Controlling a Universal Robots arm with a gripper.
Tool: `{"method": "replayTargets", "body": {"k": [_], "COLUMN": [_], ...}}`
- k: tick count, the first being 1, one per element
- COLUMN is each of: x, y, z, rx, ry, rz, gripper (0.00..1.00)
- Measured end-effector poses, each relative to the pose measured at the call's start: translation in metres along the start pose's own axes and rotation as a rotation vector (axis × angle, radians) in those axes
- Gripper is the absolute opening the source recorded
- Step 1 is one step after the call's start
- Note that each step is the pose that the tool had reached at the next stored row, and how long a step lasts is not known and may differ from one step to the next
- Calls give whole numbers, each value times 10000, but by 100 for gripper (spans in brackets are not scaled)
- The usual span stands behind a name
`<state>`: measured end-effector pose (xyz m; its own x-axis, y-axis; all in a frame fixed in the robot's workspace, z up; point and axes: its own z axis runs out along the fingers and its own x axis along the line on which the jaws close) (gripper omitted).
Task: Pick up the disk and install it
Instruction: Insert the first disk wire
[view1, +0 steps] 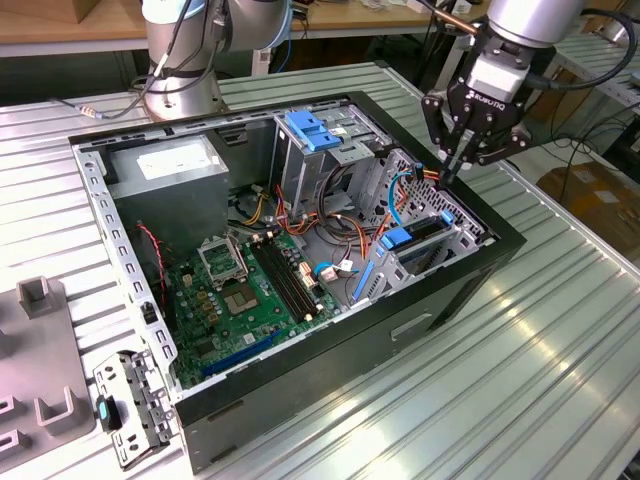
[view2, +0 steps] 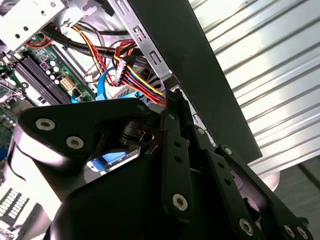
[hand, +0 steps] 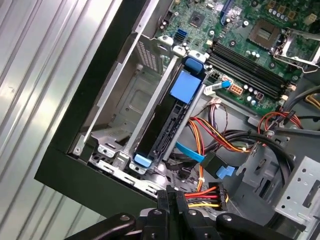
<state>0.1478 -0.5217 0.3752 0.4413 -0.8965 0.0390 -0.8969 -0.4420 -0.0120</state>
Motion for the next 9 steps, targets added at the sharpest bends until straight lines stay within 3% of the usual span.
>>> {"method": "replayTargets", "body": {"k": [2,9], "x": [-2,-15], "y": [5,31], "z": [1,1], "rx": [-15,-40], "ry": [5,12], "rz": [389,1010], "gripper": [17,17]}}
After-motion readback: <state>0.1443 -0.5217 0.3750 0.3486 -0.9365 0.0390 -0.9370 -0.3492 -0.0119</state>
